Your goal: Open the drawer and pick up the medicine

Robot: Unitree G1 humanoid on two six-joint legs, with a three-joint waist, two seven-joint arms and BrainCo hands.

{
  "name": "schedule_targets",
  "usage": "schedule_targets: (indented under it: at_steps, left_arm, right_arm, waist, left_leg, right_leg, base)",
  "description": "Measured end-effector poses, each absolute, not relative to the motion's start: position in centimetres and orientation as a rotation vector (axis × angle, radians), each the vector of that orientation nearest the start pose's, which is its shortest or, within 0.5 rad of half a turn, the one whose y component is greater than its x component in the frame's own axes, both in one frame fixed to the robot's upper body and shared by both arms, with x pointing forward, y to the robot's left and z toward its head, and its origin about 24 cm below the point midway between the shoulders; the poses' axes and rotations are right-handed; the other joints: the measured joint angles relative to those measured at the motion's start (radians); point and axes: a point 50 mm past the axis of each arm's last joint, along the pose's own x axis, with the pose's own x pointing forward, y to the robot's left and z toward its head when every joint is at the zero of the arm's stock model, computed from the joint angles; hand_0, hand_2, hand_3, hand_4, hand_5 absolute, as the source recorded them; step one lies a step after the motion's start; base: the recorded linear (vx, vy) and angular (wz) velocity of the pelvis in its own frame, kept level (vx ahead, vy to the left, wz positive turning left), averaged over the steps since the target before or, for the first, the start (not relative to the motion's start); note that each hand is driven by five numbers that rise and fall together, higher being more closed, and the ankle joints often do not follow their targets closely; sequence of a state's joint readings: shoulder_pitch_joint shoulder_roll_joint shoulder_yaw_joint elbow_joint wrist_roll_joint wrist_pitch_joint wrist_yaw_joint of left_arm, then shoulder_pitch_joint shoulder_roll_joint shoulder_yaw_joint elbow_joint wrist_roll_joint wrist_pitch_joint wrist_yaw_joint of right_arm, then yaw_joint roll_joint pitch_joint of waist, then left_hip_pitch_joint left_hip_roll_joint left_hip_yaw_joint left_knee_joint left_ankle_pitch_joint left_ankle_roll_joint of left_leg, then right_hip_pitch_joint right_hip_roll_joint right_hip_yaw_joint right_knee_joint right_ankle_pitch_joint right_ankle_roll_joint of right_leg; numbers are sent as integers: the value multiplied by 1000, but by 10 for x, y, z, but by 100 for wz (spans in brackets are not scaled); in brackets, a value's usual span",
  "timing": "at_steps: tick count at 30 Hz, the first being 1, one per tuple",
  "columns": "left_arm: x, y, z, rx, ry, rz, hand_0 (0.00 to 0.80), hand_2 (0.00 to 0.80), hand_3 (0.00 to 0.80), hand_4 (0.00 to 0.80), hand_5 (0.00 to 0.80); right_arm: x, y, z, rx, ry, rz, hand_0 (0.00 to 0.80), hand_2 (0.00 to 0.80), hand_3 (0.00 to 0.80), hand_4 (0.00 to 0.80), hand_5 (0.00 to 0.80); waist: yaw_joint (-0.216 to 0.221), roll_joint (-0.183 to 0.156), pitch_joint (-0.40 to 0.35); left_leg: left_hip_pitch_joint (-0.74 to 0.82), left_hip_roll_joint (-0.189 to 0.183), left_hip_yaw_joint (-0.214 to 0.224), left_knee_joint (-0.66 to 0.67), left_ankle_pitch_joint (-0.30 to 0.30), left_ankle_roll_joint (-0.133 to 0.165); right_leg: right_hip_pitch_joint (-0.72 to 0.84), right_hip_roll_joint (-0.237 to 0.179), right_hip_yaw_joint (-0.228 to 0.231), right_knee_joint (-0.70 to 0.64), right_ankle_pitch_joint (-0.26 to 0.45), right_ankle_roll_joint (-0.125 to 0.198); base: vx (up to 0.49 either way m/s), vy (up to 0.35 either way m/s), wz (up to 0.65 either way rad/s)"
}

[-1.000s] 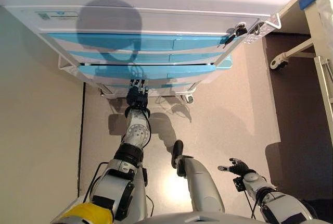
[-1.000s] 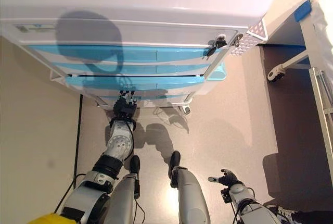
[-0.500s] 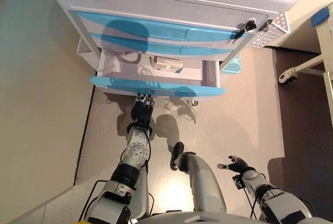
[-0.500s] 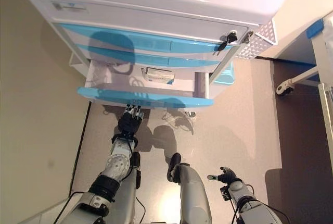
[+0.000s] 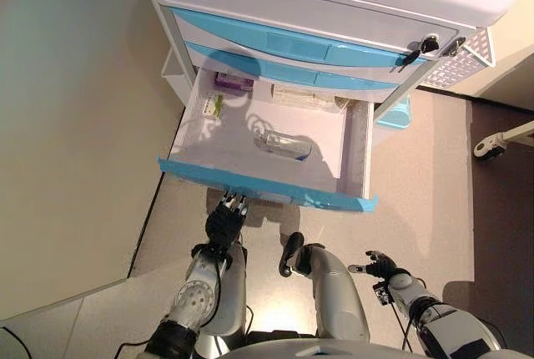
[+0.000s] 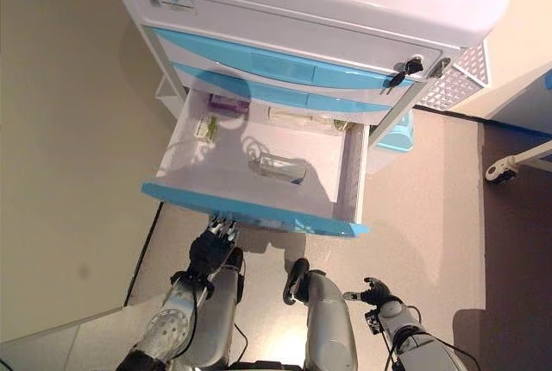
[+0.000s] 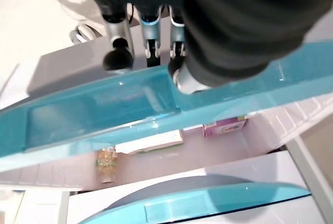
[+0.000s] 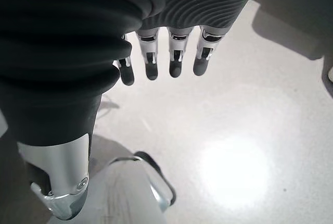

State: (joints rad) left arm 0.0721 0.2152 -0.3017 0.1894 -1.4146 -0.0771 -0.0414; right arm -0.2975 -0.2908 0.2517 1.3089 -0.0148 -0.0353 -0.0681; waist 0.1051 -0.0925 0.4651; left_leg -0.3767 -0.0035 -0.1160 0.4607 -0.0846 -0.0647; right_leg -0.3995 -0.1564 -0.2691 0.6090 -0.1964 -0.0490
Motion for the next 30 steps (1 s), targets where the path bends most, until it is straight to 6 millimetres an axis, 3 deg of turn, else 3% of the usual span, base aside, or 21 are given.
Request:
schedule_targets:
  at_steps: [13, 14, 15, 16, 19, 22, 27, 30]
  left_arm:
    - [192, 146, -36, -1240, 434, -18, 800, 800, 800, 800, 800]
    - [191, 145, -36, -1244, 437, -15, 681, 681, 681, 681, 681]
    - [190, 145, -37, -1245, 440, -13, 493, 493, 493, 493, 493]
    - [190, 143, -40, -1257, 445, 1, 0, 0, 0, 0, 0]
    - [188, 151, -52, -1290, 429, 105, 0, 0, 0, 0, 0]
    - [183, 174, -66, -1258, 407, 249, 0, 0, 0, 0, 0]
    - [173, 216, -79, -1107, 369, 483, 0, 0, 0, 0, 0]
    - [175, 227, -82, -1026, 367, 536, 0, 0, 0, 0, 0]
  right_arm:
    - [197, -247, -120, -554, 969, 11, 0, 0, 0, 0, 0]
    - [196, -249, -120, -556, 971, 8, 0, 0, 0, 0, 0]
    - [196, -250, -120, -557, 972, 7, 0, 0, 0, 0, 0]
    - [195, -251, -120, -559, 975, 3, 0, 0, 0, 0, 0]
    - [189, -256, -122, -563, 990, -8, 0, 0, 0, 0, 0]
    - [181, -259, -125, -564, 1012, -12, 0, 0, 0, 0, 0]
    - [166, -262, -130, -567, 1047, -27, 0, 0, 0, 0, 0]
    - [165, -263, -131, -558, 1047, -43, 0, 0, 0, 0, 0]
  waist:
    - [-3, 25, 7]
    - [-2, 30, 6]
    - [-2, 32, 5]
    - [-2, 39, 1]
    - [-1, 58, -21]
    - [7, 69, -59]
    - [18, 51, -121]
    - [19, 38, -133]
  left_leg:
    - [18, -11, 4, -1, -5, -6]
    - [18, -11, 3, -1, -5, -6]
    - [18, -10, 3, -1, -5, -6]
    - [17, -10, 3, -1, -5, -6]
    - [15, -7, 3, -4, -5, -6]
    - [14, -3, 6, -21, -4, -5]
    - [-15, 0, 6, -33, -5, -6]
    - [-18, -2, 4, -33, -6, -8]
  right_leg:
    - [16, -14, 1, 0, -8, 12]
    - [16, -14, 1, 0, -8, 12]
    - [16, -14, 1, 0, -8, 12]
    - [16, -14, 1, -1, -8, 12]
    - [14, -13, 1, -4, -11, 8]
    - [10, -6, 0, -18, -12, 8]
    - [-17, -1, 0, -23, -14, 13]
    - [-22, -2, 0, -23, -18, 16]
  base:
    - [10, 29, 1]
    - [0, 0, 0]
    - [0, 0, 0]
    - [0, 0, 0]
    - [13, 1, 0]
    - [40, -4, -1]
    - [45, -7, 1]
    - [49, 11, 5]
